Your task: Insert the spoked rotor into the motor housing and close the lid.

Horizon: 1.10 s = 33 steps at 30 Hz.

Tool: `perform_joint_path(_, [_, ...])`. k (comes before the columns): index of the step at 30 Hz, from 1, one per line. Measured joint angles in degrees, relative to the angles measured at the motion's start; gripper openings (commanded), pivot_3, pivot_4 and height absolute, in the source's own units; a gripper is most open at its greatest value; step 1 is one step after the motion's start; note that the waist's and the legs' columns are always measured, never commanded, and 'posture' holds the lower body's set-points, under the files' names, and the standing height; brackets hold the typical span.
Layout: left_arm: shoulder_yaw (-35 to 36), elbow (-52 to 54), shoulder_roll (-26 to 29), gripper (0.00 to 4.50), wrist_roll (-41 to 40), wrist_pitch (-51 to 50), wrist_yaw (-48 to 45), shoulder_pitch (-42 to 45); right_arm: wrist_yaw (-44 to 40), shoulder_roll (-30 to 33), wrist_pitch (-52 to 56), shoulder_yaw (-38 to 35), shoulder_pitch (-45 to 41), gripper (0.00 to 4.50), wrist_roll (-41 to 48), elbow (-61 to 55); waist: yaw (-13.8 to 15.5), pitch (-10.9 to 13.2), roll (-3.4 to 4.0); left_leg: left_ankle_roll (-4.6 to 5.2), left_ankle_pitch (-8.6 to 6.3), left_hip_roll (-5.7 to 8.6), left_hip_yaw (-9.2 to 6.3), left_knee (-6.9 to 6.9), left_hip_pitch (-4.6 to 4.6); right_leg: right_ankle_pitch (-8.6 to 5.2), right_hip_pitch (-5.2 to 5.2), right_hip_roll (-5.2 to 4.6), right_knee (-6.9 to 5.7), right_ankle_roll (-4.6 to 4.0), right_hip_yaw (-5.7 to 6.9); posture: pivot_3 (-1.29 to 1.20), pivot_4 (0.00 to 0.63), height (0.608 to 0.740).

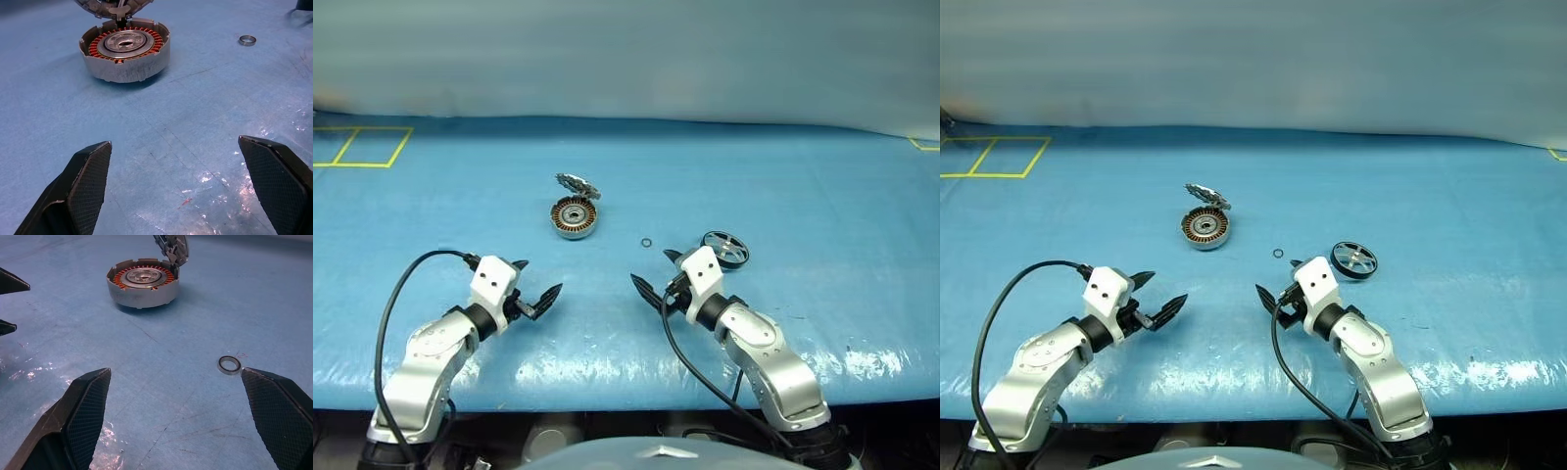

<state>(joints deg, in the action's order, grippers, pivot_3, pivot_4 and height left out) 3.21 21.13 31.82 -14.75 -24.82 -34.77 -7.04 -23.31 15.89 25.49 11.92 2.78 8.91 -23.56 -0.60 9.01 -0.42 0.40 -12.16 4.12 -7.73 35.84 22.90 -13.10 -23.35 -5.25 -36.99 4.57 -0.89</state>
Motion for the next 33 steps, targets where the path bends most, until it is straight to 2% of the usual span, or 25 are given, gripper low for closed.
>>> perform_joint_path(3, [0.16,-3.68,6.30,4.50,0.07,-0.15,-4.76,5.57,0.31,-0.19,-0.08,-0.08,0.09,4.47,-0.12,-0.05,-0.04,0.00,0.01,-0.04,0.04,-0.01,-0.03,0.00,-0.01,-0.01,0.00,0.04,-0.05,-0.04,0.02,0.00,0.150,0.740])
perform_joint_path(7, [-5.31,-11.63,16.33,4.50,2.68,0.39,-15.60,18.90,0.82,-0.43,-0.47,-0.14,0.18,4.47,-0.50,0.00,-0.12,0.02,0.00,-0.03,0.09,0.03,-0.02,0.03,-0.02,0.02,0.04,0.06,-0.07,-0.01,0.05,0.00,0.150,0.740])
perform_joint_path(12, [-14.94,-23.16,19.41,4.50,8.25,4.25,-28.51,36.68,0.91,-0.68,-1.21,-0.19,-0.66,4.47,-0.68,0.34,-0.37,0.04,-0.02,-0.03,0.11,0.19,-0.04,-0.02,-0.01,0.21,0.01,0.15,-0.03,0.29,0.04,0.00,0.150,0.740])
perform_joint_path(15, [-21.90,-31.70,19.32,4.50,12.34,7.64,-38.25,47.88,1.30,-0.88,-1.64,-0.31,-1.04,4.47,-0.81,0.38,-0.72,0.04,-0.03,-0.04,0.11,0.27,-0.03,-0.06,0.03,0.20,0.02,0.21,-0.04,0.28,0.00,0.00,0.150,0.740])
perform_joint_path(19, [-28.14,-42.72,16.30,4.50,18.20,12.92,-45.01,57.41,2.21,-1.15,-2.24,-0.68,-0.09,4.47,-0.94,0.37,-1.10,0.05,-0.05,-0.04,0.11,0.26,-0.01,-0.08,0.06,0.19,0.19,0.29,-0.06,0.28,-0.04,0.00,0.150,0.740])
perform_joint_path(26, [-35.17,-58.50,10.05,4.50,26.79,21.55,-51.67,68.19,3.38,-2.40,-3.58,-0.79,1.42,4.47,-1.74,0.34,-1.62,0.09,-0.10,-0.03,0.11,0.24,-0.02,0.02,0.08,0.19,0.23,0.35,-0.10,0.30,-0.07,0.00,0.150,0.740])
perform_joint_path(33, [-37.09,-69.34,5.13,4.50,32.95,26.48,-54.19,75.61,3.38,-2.44,-3.71,-0.93,1.40,4.47,-1.75,0.33,-1.55,0.11,-0.13,-0.02,0.11,0.25,-0.05,0.13,0.08,0.19,0.29,0.37,-0.16,0.33,-0.05,0.00,0.150,0.740])
